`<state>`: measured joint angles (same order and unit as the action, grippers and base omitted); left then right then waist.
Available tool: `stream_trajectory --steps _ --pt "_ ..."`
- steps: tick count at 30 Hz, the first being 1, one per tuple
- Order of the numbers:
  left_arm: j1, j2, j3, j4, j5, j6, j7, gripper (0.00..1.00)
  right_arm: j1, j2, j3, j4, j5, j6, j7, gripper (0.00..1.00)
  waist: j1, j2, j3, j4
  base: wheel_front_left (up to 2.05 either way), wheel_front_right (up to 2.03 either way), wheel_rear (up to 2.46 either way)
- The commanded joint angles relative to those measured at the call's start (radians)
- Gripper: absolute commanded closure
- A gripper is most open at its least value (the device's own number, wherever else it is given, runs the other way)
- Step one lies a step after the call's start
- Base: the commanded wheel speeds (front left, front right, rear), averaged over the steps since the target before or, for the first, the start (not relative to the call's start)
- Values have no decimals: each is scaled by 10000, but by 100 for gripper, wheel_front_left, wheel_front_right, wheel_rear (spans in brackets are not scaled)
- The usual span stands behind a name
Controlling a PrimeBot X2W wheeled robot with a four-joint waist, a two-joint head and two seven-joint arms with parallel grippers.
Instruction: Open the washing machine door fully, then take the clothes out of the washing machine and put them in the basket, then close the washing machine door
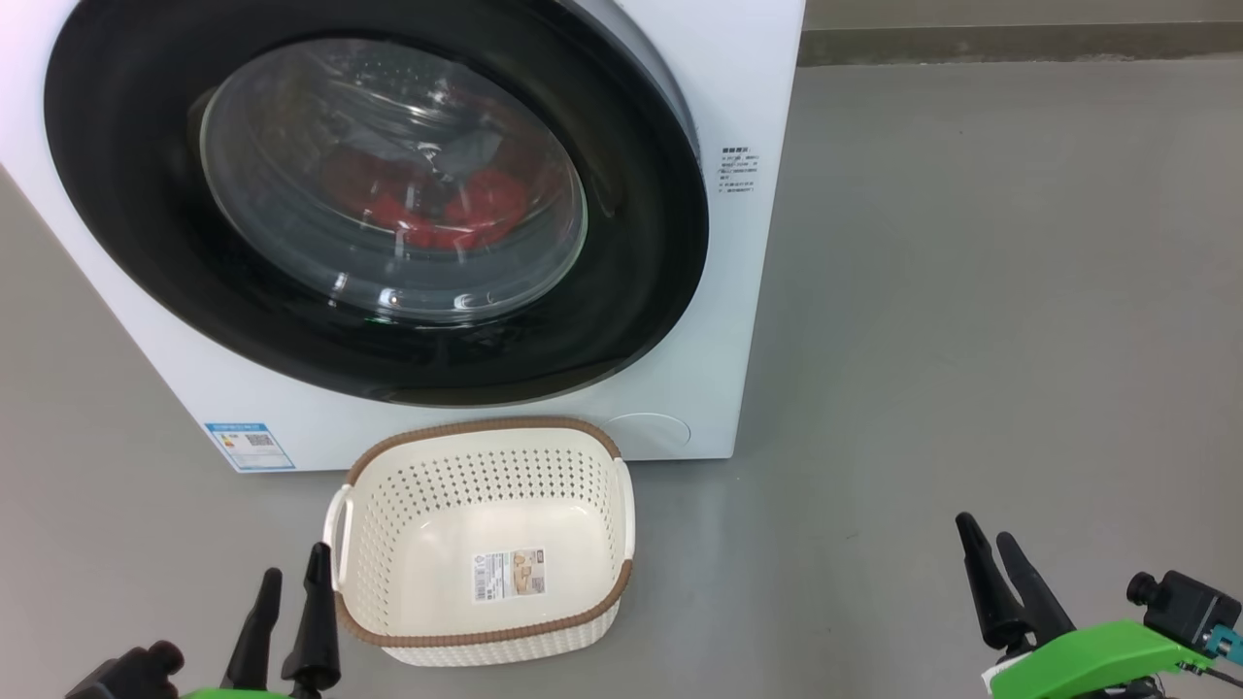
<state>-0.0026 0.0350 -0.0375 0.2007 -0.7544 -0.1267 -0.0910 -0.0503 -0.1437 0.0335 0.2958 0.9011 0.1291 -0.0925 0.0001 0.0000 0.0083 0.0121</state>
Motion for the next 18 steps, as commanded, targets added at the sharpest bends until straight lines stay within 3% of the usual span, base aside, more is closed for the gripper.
stream_trajectory --steps 1,18 --pt "-114 194 131 -334 403 -26 -145 0 3 -217 212 -298 -355 9 -153 0 -1 0 8 -1 0 0 0" --pt "-28 216 -62 -528 2522 -30 -649 0 106 -535 515 -384 -1977 11 -650 0 -1 0 47 -4 0 0 0"
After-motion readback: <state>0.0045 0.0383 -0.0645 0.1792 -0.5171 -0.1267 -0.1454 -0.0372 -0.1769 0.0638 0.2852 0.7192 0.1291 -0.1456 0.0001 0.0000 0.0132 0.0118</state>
